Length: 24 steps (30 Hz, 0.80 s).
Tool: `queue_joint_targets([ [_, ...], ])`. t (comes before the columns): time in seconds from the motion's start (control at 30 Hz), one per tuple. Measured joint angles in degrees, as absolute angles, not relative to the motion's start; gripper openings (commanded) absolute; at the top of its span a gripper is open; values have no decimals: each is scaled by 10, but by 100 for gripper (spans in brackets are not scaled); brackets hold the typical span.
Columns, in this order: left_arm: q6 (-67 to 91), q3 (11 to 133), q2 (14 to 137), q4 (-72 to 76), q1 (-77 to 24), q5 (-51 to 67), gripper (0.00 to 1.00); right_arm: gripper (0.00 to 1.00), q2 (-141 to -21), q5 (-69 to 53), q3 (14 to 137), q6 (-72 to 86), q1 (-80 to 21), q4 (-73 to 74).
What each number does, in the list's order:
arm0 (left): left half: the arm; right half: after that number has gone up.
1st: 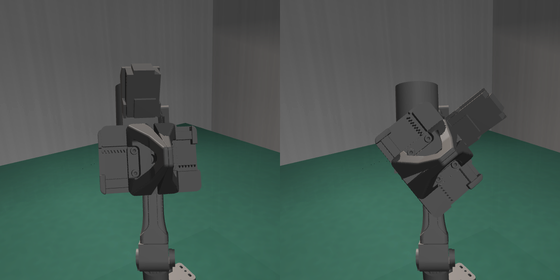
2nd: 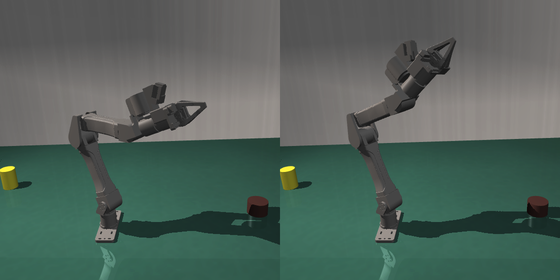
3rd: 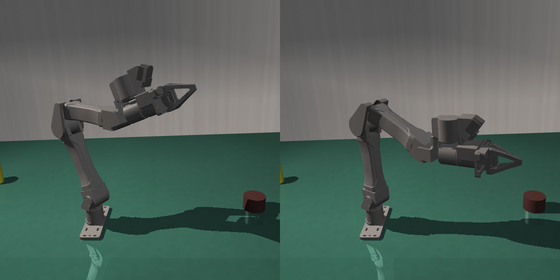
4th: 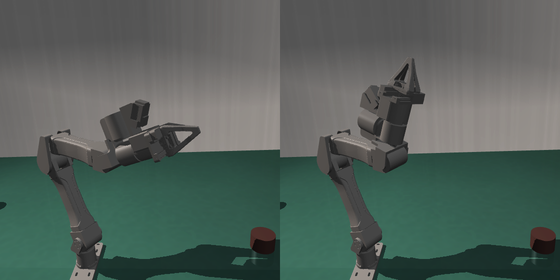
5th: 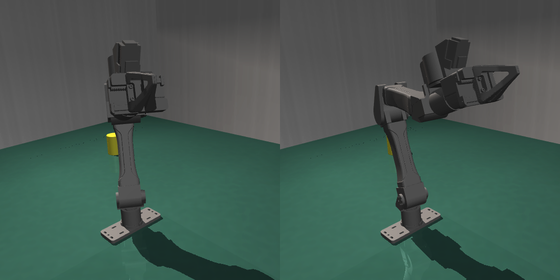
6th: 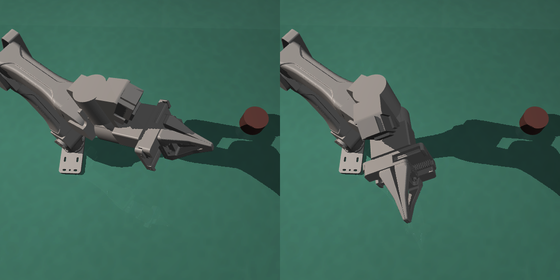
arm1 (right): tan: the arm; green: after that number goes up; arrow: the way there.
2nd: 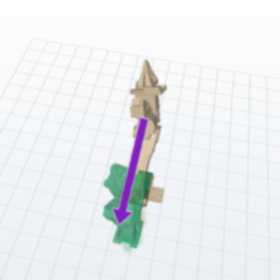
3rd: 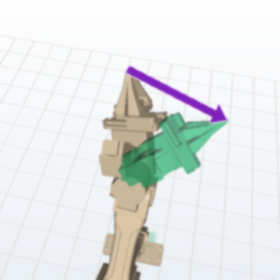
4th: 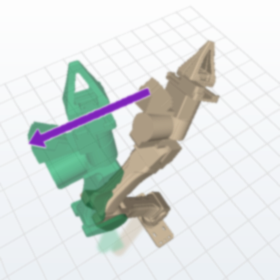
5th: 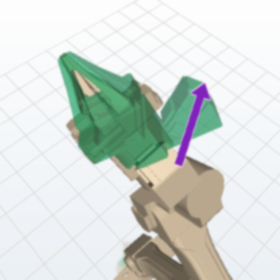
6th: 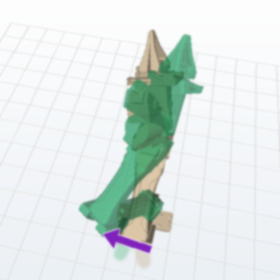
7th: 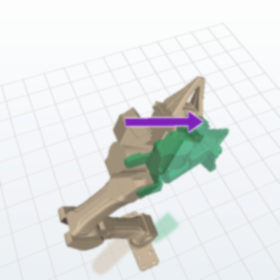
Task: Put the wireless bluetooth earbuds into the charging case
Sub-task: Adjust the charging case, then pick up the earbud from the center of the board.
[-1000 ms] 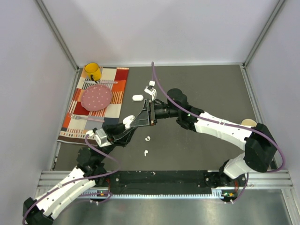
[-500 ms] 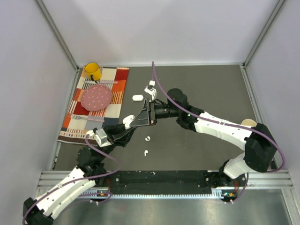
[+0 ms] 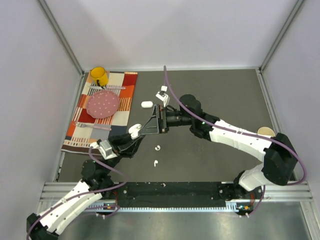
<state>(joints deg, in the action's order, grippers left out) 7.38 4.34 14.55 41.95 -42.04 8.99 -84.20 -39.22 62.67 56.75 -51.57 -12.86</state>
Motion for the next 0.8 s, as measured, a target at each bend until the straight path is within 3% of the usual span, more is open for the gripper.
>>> queue_joint_targets([
  [0.27, 58, 29, 34, 366, -420, 37, 0, 90, -758, -317, 611, 506, -511, -89],
  [0.33, 51, 29, 13, 342, -420, 24, 0, 78, -739, -290, 607, 484, -511, -70],
  [0.6, 30, 42, 5, 201, -420, -21, 0, 60, -728, -169, 578, 410, -511, 76],
  [0.8, 12, 79, 5, 128, -420, -31, 0, 61, -765, -102, 514, 453, -526, 142],
])
